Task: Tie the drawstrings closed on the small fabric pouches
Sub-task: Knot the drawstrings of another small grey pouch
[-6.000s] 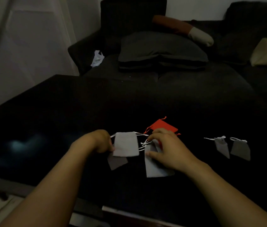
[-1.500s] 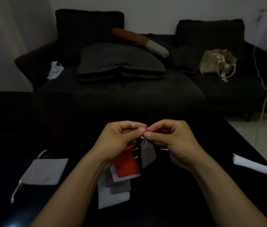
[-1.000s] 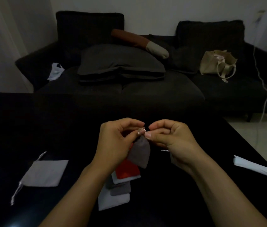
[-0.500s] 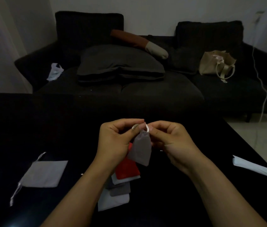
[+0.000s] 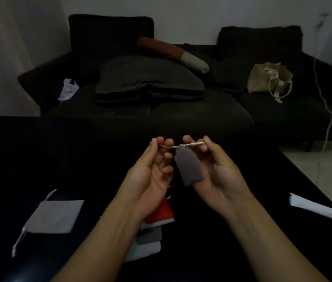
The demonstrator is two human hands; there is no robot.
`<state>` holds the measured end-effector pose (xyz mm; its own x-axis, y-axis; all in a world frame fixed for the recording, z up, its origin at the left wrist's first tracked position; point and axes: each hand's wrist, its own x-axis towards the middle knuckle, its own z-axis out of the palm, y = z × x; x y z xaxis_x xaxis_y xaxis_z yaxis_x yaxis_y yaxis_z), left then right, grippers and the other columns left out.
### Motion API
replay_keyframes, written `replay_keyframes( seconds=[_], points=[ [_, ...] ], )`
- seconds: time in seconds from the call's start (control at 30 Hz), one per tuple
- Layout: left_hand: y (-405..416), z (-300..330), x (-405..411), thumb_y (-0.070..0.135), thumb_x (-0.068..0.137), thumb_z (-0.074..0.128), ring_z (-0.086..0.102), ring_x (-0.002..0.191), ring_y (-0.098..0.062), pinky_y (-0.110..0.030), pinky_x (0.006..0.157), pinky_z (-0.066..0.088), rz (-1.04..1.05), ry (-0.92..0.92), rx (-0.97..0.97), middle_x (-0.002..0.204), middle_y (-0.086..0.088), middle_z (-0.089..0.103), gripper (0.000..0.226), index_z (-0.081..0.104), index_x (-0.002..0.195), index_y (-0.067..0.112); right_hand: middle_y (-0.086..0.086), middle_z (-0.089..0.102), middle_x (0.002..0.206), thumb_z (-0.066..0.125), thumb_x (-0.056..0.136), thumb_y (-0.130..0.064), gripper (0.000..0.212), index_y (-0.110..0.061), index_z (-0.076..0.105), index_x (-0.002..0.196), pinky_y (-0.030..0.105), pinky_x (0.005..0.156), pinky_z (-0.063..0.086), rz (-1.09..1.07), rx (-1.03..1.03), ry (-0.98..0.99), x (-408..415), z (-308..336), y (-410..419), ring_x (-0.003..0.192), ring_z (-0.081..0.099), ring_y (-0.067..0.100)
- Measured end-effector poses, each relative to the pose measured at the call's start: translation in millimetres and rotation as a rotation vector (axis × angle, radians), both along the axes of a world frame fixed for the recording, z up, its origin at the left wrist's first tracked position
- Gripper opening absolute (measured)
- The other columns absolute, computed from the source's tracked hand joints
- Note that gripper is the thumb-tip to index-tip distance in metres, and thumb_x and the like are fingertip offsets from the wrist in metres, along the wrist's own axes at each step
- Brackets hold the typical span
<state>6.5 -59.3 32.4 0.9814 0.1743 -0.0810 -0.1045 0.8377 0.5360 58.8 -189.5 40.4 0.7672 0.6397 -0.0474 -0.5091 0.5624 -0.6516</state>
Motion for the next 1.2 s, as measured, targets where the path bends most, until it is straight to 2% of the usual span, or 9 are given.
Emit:
replay_keyframes(
  seconds=[0.07,0.17,0.4,0.57,0.7,0.87,1.0,1.1,1.2],
  points=[
    [-1,0,1,0.025,0.079,0.064,0.069,0.065,-0.008,-0.021,0.059,0.059,0.018,0.017,0.053,0.077,-0.001,0.072,0.017,0.078,0.076,0.016,0.003,0.070,0.080,0.055,0.086,-0.033,0.025,-0.012,0.067,0.077,0.022,0.059,0.044,-0.017,0.023,-0.041,1,3,-2,0.064,0.058,0.012],
    [2,-1,3,0.023,0.080,0.064,0.068,0.061,-0.007,-0.018,0.057,0.056,0.117,0.012,0.175,0.069,0.000,0.071,0.020,0.079,0.068,0.016,-0.002,0.049,0.065,0.048,0.095,-0.022,0.021,-0.014,0.047,0.075,0.016,0.041,0.021,-0.083,-0.028,-0.145,5,7,-7,0.045,0.032,0.004],
    [7,-1,1,0.025,0.088,0.058,0.066,0.062,-0.006,-0.018,0.058,0.054,0.123,-0.070,0.513,0.068,-0.001,0.068,0.026,0.078,0.073,0.018,0.000,0.042,0.062,0.039,0.103,-0.015,0.030,-0.013,0.043,0.073,0.017,0.041,0.029,-0.192,-0.115,-0.289,5,4,-5,0.049,0.032,0.007],
    [6,-1,1,0.017,0.097,0.053,0.059,0.057,-0.007,-0.018,0.054,0.051,0.146,-0.041,0.483,0.063,0.000,0.061,0.028,0.075,0.079,0.015,0.001,0.043,0.061,0.044,0.102,-0.017,0.033,-0.014,0.047,0.069,0.024,0.044,0.036,-0.203,-0.134,-0.437,6,0,-5,0.050,0.038,0.010],
    [7,-5,-2,0.012,0.093,0.063,0.061,0.058,-0.008,-0.023,0.055,0.054,0.239,0.042,0.913,0.061,0.003,0.064,0.017,0.063,0.109,0.019,0.003,0.052,0.060,0.067,0.089,-0.019,0.010,-0.014,0.058,0.087,0.026,0.048,0.042,-0.253,-0.378,-0.711,5,-8,-10,0.049,0.049,0.012],
    [5,-7,-4,0.005,0.090,0.066,0.064,0.063,-0.015,-0.037,0.067,0.058,0.199,0.038,1.006,0.063,0.000,0.064,0.018,0.067,0.101,0.019,0.001,0.058,0.064,0.080,0.079,-0.012,0.036,-0.018,0.069,0.112,0.022,0.060,0.045,-0.283,-0.847,-1.011,13,-15,-20,0.058,0.053,0.005],
    [9,-9,-3,0.005,0.092,0.064,0.067,0.065,-0.013,-0.026,0.065,0.057,0.128,0.022,1.001,0.069,-0.004,0.069,0.014,0.071,0.098,0.016,-0.003,0.067,0.066,0.076,0.083,-0.033,0.011,-0.024,0.077,0.089,0.024,0.058,0.049,-0.189,-1.162,-1.151,15,-17,-25,0.058,0.059,0.002],
    [12,-14,-4,0.004,0.085,0.072,0.070,0.068,-0.011,-0.021,0.067,0.056,0.139,0.038,1.261,0.071,0.000,0.072,0.018,0.073,0.099,0.016,-0.003,0.070,0.067,0.075,0.083,-0.035,0.015,-0.022,0.074,0.076,0.021,0.057,0.052,-0.213,-1.235,-1.184,17,-16,-27,0.062,0.065,0.006],
    [12,-16,-6,0.005,0.080,0.078,0.069,0.073,-0.004,-0.017,0.072,0.056,0.210,-0.009,1.584,0.081,0.004,0.072,0.024,0.076,0.100,0.019,0.000,0.072,0.076,0.070,0.088,-0.026,0.010,-0.020,0.074,0.082,0.029,0.064,0.059,-0.109,-1.185,-1.145,17,-16,-28,0.069,0.069,0.010]
  ],
)
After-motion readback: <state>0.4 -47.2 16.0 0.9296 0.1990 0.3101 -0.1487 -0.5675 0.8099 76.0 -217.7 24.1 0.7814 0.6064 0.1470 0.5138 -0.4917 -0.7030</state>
